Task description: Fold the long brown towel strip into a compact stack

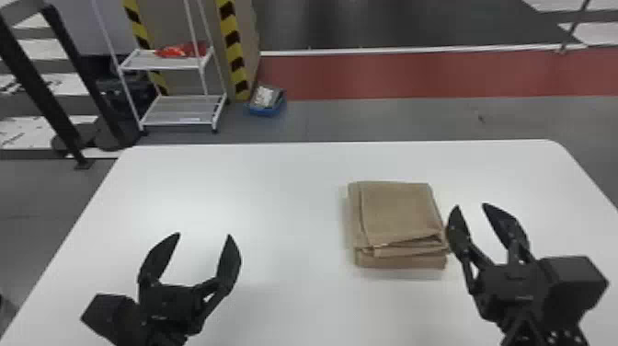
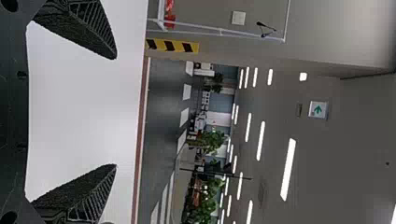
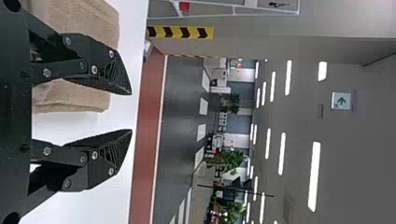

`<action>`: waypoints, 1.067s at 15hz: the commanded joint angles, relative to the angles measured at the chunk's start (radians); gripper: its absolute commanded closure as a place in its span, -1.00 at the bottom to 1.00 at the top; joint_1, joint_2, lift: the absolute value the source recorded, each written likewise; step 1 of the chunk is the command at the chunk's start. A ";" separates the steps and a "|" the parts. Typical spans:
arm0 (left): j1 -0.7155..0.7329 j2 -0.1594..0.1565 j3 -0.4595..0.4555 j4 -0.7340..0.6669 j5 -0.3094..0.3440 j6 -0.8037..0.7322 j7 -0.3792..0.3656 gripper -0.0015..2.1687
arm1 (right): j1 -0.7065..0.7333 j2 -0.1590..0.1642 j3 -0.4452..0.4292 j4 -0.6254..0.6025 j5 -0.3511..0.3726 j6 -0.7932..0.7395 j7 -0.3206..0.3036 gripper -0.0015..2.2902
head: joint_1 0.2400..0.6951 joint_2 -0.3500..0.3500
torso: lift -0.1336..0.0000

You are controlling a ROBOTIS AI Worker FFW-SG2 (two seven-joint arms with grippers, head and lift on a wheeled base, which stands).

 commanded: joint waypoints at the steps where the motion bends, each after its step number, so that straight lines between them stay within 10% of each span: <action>1: 0.046 -0.001 0.001 -0.031 -0.038 -0.044 0.024 -0.96 | 0.084 0.023 -0.004 -0.026 0.043 -0.012 -0.022 -0.90 | 1.00 0.19 | -0.81; 16: 0.146 -0.031 0.095 -0.097 -0.040 -0.026 0.052 -0.96 | 0.177 0.031 0.050 0.007 0.067 -0.199 -0.002 -0.90 | 1.00 0.55 | -0.81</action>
